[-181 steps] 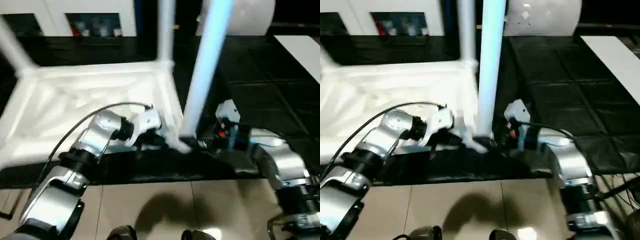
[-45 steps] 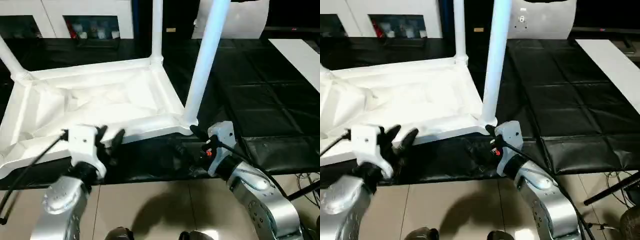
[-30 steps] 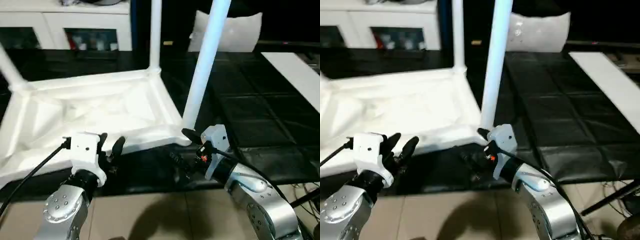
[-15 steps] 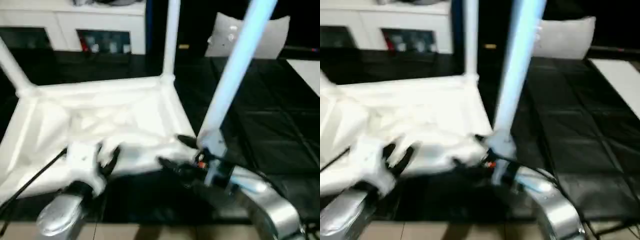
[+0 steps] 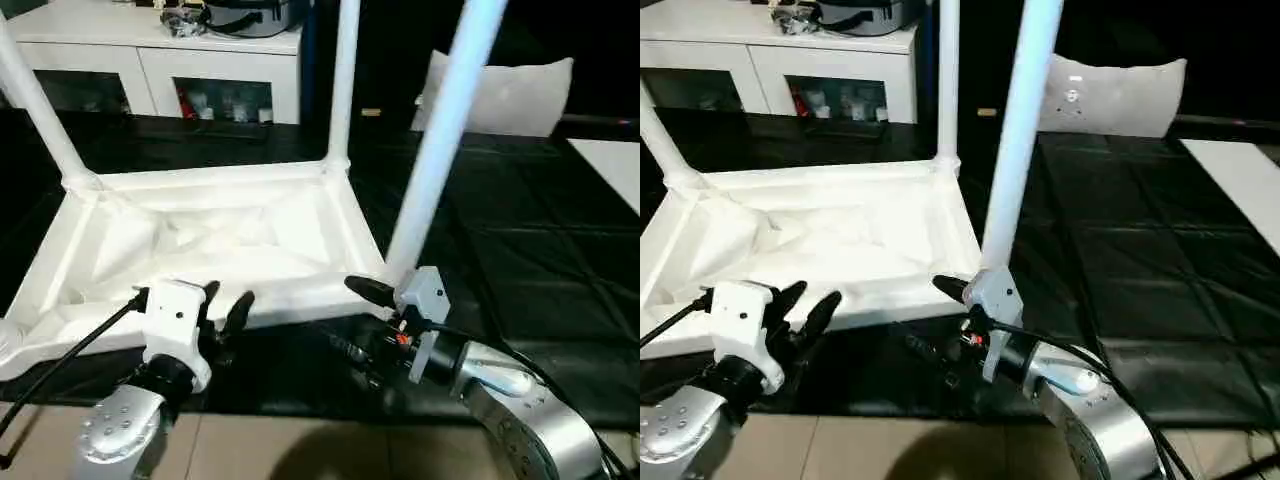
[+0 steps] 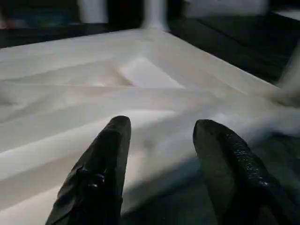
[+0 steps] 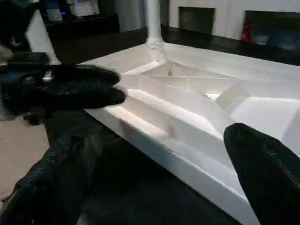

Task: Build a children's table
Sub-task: Rotate leg to tighten

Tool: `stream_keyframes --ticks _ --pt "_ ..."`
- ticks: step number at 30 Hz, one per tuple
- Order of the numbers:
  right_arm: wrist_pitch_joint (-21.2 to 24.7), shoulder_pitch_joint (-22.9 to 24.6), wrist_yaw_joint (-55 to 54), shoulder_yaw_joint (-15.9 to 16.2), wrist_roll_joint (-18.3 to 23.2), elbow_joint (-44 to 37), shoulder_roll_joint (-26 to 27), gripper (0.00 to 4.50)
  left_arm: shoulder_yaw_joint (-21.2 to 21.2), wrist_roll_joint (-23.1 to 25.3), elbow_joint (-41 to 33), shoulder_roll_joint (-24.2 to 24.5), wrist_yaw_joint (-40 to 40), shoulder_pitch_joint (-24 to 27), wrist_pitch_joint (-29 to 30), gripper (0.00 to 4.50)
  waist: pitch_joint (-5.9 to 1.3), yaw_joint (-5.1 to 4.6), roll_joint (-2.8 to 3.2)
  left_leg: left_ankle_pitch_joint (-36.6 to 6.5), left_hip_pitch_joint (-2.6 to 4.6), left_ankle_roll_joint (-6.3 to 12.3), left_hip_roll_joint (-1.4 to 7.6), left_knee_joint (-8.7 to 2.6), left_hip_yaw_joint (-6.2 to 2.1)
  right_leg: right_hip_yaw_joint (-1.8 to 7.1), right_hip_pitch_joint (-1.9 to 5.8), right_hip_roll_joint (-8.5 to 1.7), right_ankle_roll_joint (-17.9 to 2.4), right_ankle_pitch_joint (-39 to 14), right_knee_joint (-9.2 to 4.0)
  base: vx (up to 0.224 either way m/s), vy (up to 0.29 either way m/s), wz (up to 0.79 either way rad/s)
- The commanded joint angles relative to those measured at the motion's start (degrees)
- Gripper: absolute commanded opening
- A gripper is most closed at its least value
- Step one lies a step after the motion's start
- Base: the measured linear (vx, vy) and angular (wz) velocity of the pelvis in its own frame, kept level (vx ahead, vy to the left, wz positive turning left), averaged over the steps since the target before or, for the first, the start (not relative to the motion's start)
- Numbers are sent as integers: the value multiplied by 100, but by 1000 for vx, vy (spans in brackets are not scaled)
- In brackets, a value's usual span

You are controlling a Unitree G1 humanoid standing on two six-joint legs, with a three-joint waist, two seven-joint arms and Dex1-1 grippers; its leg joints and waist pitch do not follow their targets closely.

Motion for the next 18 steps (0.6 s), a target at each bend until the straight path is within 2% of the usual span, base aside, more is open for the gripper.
stream_keyframes --ticks 1,2,4,5,6,7,8,10,11,12,13,14,15,16,17,18 --pt "-29 -154 -74 -71 -53 69 37 450 133 -269 13 134 -280 -108 126 265 -89 -53 73 -2100 -183 136 55 -677 3 -12 184 -138 -186 -3419 -576 -94 -5 -8" --pt "-24 -161 -78 -68 -53 70 43 450 156 -269 15 155 -281 -112 158 275 -87 -72 48 -2124 -176 149 40 -658 9 -37 168 -141 -131 -3560 -619 0 0 0" --pt "-7 -178 -94 -47 -40 66 75 450 277 -240 28 218 -216 -134 259 291 -67 -85 47 -2152 -151 167 13 -628 23 -75 116 -132 -25 -3868 -690 -78 -6 -5" --pt "2 -170 -105 -31 -43 62 73 450 337 -265 7 125 -93 -155 295 300 -64 -106 70 -2213 -138 157 24 -626 13 -132 127 -139 12 -3949 -722 -102 -3 -7" --pt "7 -159 -123 -13 -43 55 64 450 376 -308 -20 40 8 -171 312 300 -76 -131 91 -2263 -169 180 58 -653 -10 -228 204 -152 7 -3763 -741 -63 1 -5" --pt "4 -135 -137 -6 -42 62 60 450 364 -276 -43 -54 136 -188 285 300 -78 -143 106 -2303 -201 193 83 -679 -25 -271 251 -158 0 -3622 -743 -55 8 -10" --pt "-3 -117 -158 -12 -47 80 67 450 329 -235 -39 -91 209 -199 235 300 -67 -155 160 -2497 -185 222 145 -722 -48 -334 277 -162 -78 -3297 -752 -52 -2 -4" --pt "-8 -104 -171 -17 -52 93 74 450 305 -210 -36 -115 258 -207 200 300 -30 -179 196 -2898 -113 255 213 -775 -36 -464 288 -122 -129 -3053 -788 -26 -1 -2" --pt "40 -62 -287 -70 -45 121 133 450 244 -91 -3 -158 458 -262 275 300 31 -178 255 -3406 -159 293 363 -960 -32 -589 425 -91 -138 -2722 -676 0 0 0" --pt "63 -36 -365 -108 -52 139 169 450 216 -97 -3 -201 510 -285 333 300 31 -182 217 -3543 -217 304 445 -1031 -27 -595 505 -91 -133 -2491 -527 0 0 0" --pt "72 13 -470 -155 -79 158 218 450 162 -82 -18 -220 537 -299 320 300 51 7 271 -3855 -390 328 662 -1294 -25 -409 685 -152 -178 -1890 100 -34 -101 15" --pt "71 30 -516 -173 -101 166 233 450 145 -65 -16 -229 551 -308 292 300 79 117 256 -3948 -443 376 731 -1397 11 -251 697 -172 -155 -1771 344 -2 -164 31" --pt "88 62 -618 -214 -124 174 272 450 132 -16 -2 -254 609 -335 319 300 95 287 119 -3612 -113 308 506 -1095 284 -104 291 -93 20 -3063 -56 -2 -164 31" --pt "102 86 -685 -242 -127 174 306 450 173 -29 28 -315 664 -357 339 300 188 134 -85 -1901 842 104 -322 432 515 -450 -920 -149 640 -6364 -1520 35 -130 27" --pt "105 106 -741 -261 -139 167 328 450 223 -38 68 -379 735 -399 350 300 51 93 -56 -1000 496 363 -207 434 322 -156 -435 -713 511 -6855 -1372 0 0 0" --pt "106 112 -760 -264 -142 162 335 450 244 -45 82 -403 766 -414 350 300 13 151 -140 -918 240 499 -89 210 276 -146 -63 -865 490 -6421 -1236 0 0 0"
